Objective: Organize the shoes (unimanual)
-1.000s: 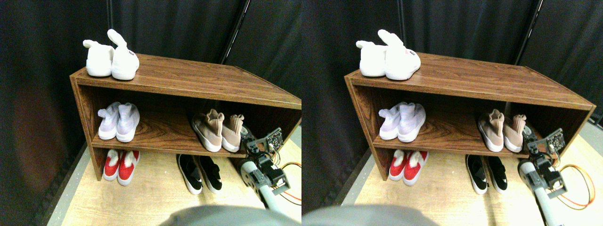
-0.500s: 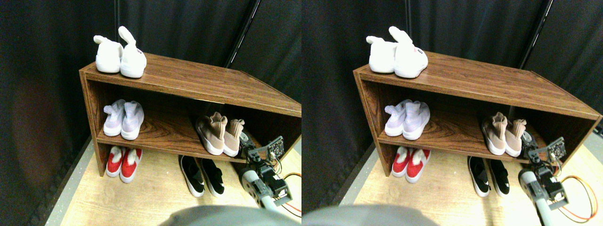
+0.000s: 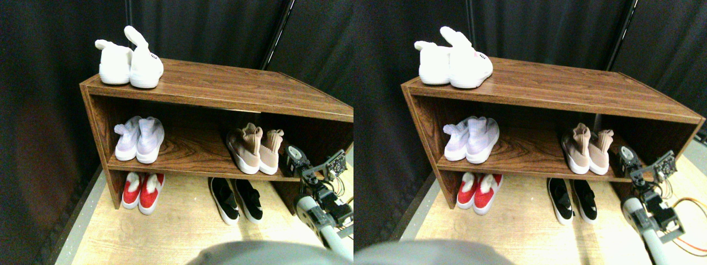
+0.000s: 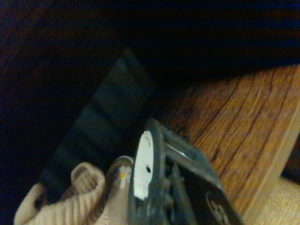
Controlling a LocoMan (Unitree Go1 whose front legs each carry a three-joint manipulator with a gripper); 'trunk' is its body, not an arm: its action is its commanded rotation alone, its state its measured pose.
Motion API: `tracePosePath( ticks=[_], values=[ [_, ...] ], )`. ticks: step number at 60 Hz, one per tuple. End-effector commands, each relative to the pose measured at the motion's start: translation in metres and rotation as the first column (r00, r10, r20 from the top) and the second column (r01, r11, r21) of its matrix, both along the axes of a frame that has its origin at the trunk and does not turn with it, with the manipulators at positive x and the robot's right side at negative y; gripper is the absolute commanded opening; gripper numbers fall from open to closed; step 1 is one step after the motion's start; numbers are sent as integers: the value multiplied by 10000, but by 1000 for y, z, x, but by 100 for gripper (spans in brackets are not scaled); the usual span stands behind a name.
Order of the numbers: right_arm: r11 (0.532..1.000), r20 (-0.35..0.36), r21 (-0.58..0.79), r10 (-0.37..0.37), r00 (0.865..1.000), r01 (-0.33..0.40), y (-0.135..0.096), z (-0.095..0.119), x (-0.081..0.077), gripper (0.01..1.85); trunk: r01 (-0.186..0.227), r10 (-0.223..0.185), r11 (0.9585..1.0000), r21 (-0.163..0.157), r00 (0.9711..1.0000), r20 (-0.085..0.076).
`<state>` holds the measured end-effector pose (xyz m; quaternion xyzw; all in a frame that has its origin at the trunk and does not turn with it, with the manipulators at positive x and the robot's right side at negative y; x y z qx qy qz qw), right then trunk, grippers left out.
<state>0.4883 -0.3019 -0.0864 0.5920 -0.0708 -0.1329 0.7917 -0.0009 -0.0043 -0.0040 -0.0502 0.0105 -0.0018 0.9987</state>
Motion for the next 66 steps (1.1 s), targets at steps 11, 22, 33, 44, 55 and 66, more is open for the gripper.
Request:
tracePosePath(
  ticks=[11,22,33,44,55,66],
  values=[
    [9835,1343,-1325,1410,9809,-1233,18,43,-33,6,176,-176,9998,-45,9998,57],
    [9724,1721,-1581,1983,9649,-1716,19,50,-60,6,208,-208,9998,-1,9998,18],
    [9612,2039,-1465,2605,9437,-2337,16,49,-85,6,257,-257,9997,43,9996,-64],
    [9541,2084,-1844,2728,9392,-2362,14,40,-102,6,259,-259,9996,54,9996,-84],
    [9447,1823,-1395,3192,9300,-2969,13,19,-113,6,236,-235,9997,10,9990,-373],
    [9459,885,-150,3241,9419,-3241,24,-17,-110,6,191,-191,9998,-6,9985,-517]
  ],
)
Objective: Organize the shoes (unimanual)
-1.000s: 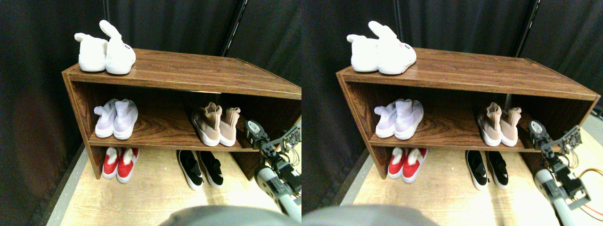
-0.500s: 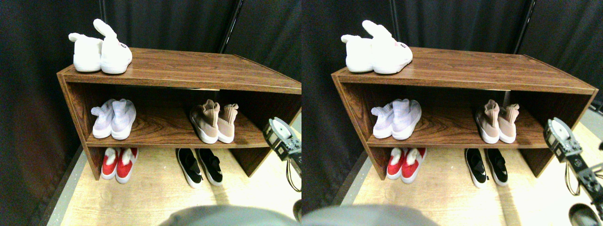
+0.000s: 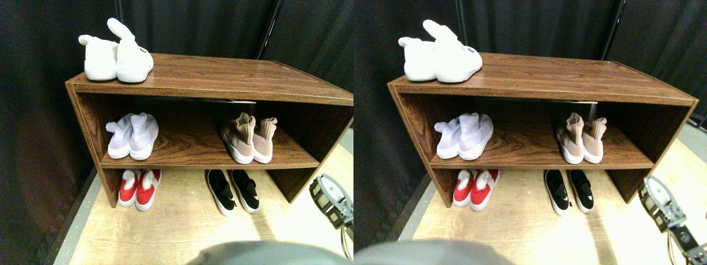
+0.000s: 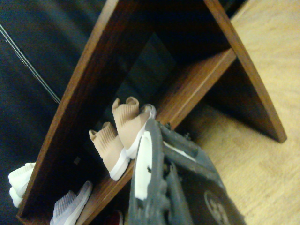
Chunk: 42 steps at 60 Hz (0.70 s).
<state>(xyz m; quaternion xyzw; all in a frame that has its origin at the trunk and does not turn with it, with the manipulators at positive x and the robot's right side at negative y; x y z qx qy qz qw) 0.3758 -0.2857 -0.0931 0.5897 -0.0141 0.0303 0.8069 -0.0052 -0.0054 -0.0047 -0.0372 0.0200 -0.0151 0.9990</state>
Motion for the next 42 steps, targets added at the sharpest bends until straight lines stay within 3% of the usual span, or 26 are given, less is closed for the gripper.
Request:
tracePosePath(
  ticks=[1,15,24,42],
  values=[
    [9996,-155,273,10,9999,-6,8,-10,3,6,-119,110,9996,-267,9993,-350],
    [9954,-1265,945,-34,9920,154,11,-48,18,6,-238,225,9992,-321,9989,-405],
    [9898,-2060,1128,-623,9766,869,4,-69,33,6,-268,254,9991,-328,9988,-414],
    [9833,-2233,1114,-1165,9677,1441,-10,-92,63,6,-350,336,9987,-371,9987,-393]
  ],
)
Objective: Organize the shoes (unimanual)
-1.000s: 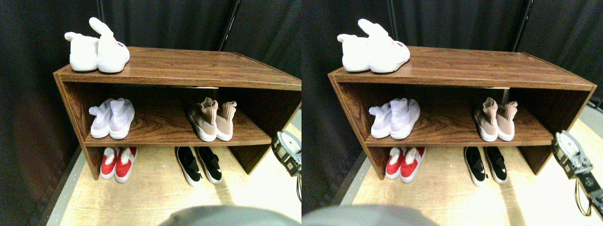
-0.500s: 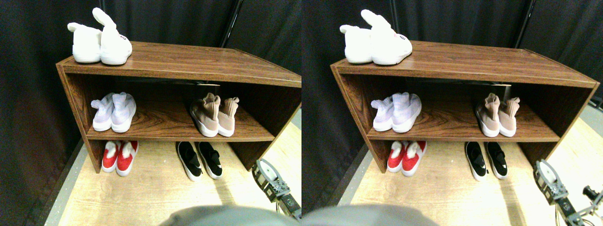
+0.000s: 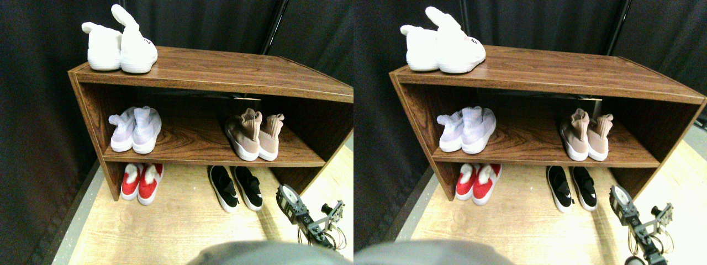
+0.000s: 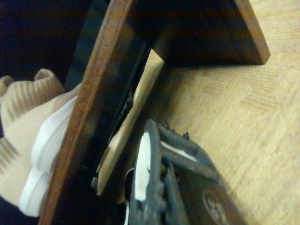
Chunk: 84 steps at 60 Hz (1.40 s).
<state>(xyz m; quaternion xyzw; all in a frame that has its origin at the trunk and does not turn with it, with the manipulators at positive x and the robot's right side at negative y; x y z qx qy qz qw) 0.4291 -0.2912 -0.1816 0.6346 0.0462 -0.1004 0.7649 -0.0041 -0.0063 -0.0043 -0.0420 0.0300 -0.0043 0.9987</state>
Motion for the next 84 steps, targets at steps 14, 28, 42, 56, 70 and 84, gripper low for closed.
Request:
tracePosePath(
  ticks=[14,28,42,56,70,84],
  values=[
    [9983,-170,232,-530,9985,534,-15,-14,33,6,-238,232,9991,-337,9996,-170],
    [9946,-600,180,-1014,9930,1027,-16,-26,45,6,-350,343,9985,-415,9993,-163],
    [9943,-903,319,-987,9910,1019,-13,-37,52,6,-524,515,9974,-498,9985,-180],
    [9969,-1099,394,-638,9919,685,4,-44,52,6,-805,792,9950,-585,9966,-243],
    [9955,-1582,544,-683,9850,777,19,-48,56,6,-1002,983,9925,-696,9947,-303],
    [9981,-1617,517,-262,9865,349,29,-51,57,6,-1028,1005,9921,-716,9943,-344]
  ],
)
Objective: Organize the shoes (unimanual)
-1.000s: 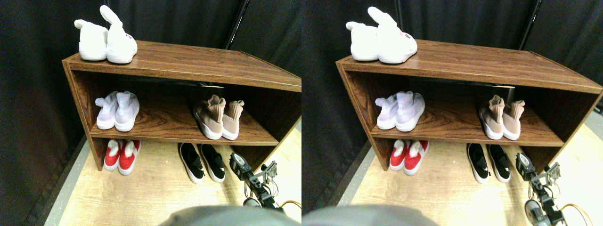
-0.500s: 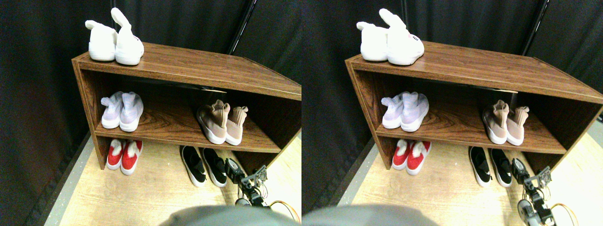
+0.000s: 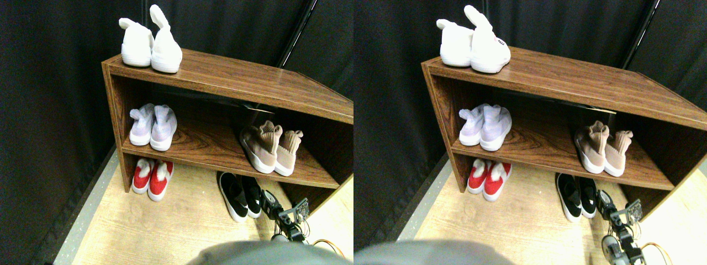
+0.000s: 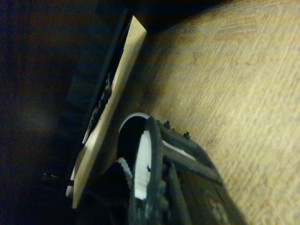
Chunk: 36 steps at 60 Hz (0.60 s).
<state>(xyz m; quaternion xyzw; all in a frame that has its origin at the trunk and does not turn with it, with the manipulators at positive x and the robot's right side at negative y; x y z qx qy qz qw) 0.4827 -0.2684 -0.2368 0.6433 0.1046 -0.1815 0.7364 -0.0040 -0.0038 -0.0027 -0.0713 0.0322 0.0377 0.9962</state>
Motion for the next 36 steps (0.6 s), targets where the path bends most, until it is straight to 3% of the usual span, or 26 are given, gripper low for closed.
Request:
tracePosePath(
  ticks=[1,11,25,36],
  values=[
    [9997,327,17,248,9992,-249,7,4,3,6,-161,157,9997,-180,9996,-223],
    [9993,123,-349,116,9999,-111,0,2,8,6,-129,125,9998,-150,9997,-232],
    [9959,100,-647,-622,9980,627,-18,-2,13,6,-47,46,10000,-87,9998,-171],
    [9952,167,-750,-617,9980,628,-22,-2,23,6,-40,39,10000,-81,9999,-139]
  ],
)
